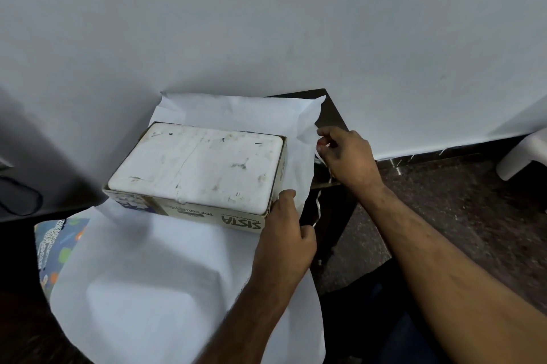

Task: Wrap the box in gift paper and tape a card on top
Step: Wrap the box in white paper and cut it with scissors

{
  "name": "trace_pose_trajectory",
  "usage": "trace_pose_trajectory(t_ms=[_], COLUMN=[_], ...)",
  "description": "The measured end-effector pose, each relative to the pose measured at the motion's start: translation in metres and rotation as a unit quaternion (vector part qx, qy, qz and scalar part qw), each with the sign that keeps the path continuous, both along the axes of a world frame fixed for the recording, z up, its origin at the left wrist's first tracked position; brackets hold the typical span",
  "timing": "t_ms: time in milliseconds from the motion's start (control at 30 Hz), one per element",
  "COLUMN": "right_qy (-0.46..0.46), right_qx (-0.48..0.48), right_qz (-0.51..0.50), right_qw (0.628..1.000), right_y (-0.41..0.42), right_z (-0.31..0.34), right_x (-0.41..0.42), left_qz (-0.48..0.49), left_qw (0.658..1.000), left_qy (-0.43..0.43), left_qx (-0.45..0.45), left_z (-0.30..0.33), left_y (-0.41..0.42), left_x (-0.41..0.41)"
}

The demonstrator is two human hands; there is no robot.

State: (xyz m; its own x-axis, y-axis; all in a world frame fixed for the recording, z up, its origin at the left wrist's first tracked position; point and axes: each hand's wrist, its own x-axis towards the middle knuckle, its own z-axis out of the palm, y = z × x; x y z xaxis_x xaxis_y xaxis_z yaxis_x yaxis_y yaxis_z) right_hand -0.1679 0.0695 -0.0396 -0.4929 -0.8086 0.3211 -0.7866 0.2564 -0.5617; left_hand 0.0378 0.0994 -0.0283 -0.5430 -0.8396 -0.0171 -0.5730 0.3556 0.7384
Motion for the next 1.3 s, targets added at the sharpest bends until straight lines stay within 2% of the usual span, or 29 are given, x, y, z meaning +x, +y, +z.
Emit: trace_pose_trajectory(t_ms=[200, 367, 600, 867, 1200, 1300], right_qy=[-0.025, -0.030, 0.039, 0.049, 0.003, -0.051], right_qx=[0.029, 0.012, 0.029, 0.030, -0.015, -0.051], right_qz=[0.037, 0.011, 0.017, 0.044, 0.018, -0.001], right_qw=[0.999, 0.999, 0.999, 0.997, 1.000, 0.997], right_y=[-0.004, -0.005, -0.005, -0.007, -0.014, -0.014], right_z=[-0.003, -0.001, -0.002, 0.000, -0.001, 0.003], right_x=[-0.003, -0.003, 0.001, 0.002, 0.002, 0.010], left_qz=[0.003, 0.006, 0.013, 0.027, 0.038, 0.036], left_qw=[1.000, 1.000, 1.000, 0.999, 0.998, 0.998], left_qy=[-0.003, 0.005, 0.012, 0.022, 0.050, 0.055], left_qx=[0.006, 0.010, 0.011, 0.004, 0.002, 0.003], left_z=[-0.001, -0.001, 0.000, 0.004, 0.008, 0.010], left_y=[-0.002, -0.002, -0.003, -0.003, -0.007, -0.009], left_x=[0.000, -0.002, -0.001, -0.001, 0.002, 0.004])
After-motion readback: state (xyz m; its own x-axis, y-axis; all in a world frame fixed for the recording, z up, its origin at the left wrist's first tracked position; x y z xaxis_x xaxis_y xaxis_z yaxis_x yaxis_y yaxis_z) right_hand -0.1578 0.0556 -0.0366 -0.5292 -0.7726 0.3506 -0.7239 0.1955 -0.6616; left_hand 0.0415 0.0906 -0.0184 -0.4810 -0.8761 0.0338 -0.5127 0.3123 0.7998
